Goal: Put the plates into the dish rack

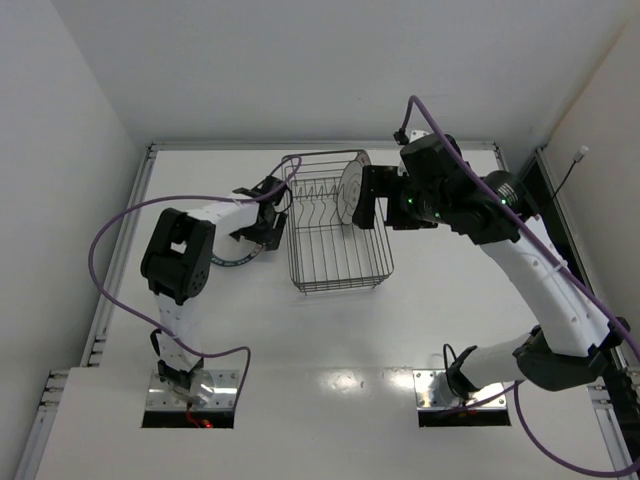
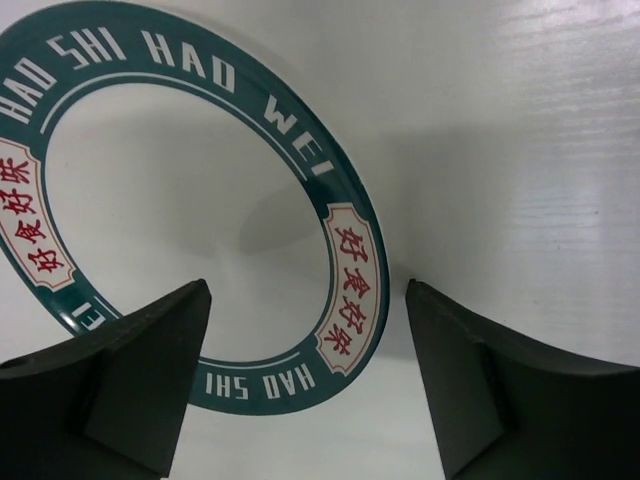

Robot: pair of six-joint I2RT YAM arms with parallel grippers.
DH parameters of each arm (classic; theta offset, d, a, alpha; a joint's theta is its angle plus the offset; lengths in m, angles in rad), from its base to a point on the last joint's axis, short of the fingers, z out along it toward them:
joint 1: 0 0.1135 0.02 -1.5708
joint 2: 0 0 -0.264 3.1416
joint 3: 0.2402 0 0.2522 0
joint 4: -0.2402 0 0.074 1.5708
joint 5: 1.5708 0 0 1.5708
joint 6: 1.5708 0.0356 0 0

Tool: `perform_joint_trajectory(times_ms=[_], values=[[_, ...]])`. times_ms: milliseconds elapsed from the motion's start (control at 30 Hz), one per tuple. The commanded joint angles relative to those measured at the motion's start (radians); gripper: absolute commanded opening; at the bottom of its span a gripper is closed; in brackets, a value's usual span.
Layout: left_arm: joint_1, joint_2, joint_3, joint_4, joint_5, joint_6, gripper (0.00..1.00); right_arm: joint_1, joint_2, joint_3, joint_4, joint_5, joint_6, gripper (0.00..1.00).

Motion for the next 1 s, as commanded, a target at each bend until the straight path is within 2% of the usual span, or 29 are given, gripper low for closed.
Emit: perform_joint_trajectory(times_ms=[0,67,133,167,233,267,367,567,767,967], values=[[-0.001,0.101,-0.03,-0.013,-0.061,-0.012,0.74,-0.003,-0.026,0.03,-0.013,0.017,0.022,0.96],[-0.001,0.11,-0.03,-0.013,-0.076,-0.012,0.67,-0.003,-0.035,0.021,-0.013,0.017,0.031,0.96],[-0.001,0.11,-0.03,-0.013,-0.093,-0.021,0.53,-0.003,-0.035,0.021,-0.013,0.017,0.041,0.96],[-0.001,0.12,-0.03,-0.013,-0.108,-0.021,0.41,-0.003,-0.035,0.021,-0.013,0.017,0.041,0.96],[-0.001,0.13,-0.03,-0.023,-0.122,-0.03,0.28,-0.003,-0.045,0.021,-0.022,0.017,0.05,0.96],[-0.001,0.139,-0.03,-0.023,-0.131,-0.03,0.16,-0.003,-0.045,0.021,-0.022,0.017,0.05,0.96],[-0.001,0.149,-0.03,-0.034,-0.131,-0.043,0.0,-0.003,-0.063,0.012,-0.022,0.017,0.059,0.96],[-0.001,0.126,-0.03,-0.043,-0.151,-0.073,0.0,-0.003,-0.094,-0.019,-0.031,0.017,0.078,0.96],[-0.025,-0.024,0.013,-0.121,-0.234,-0.144,0.0,-0.003,-0.138,-0.068,-0.022,0.008,0.097,0.96],[-0.077,-0.182,0.137,-0.213,-0.223,-0.271,0.0,-0.003,-0.167,-0.109,-0.013,-0.001,0.097,0.96]])
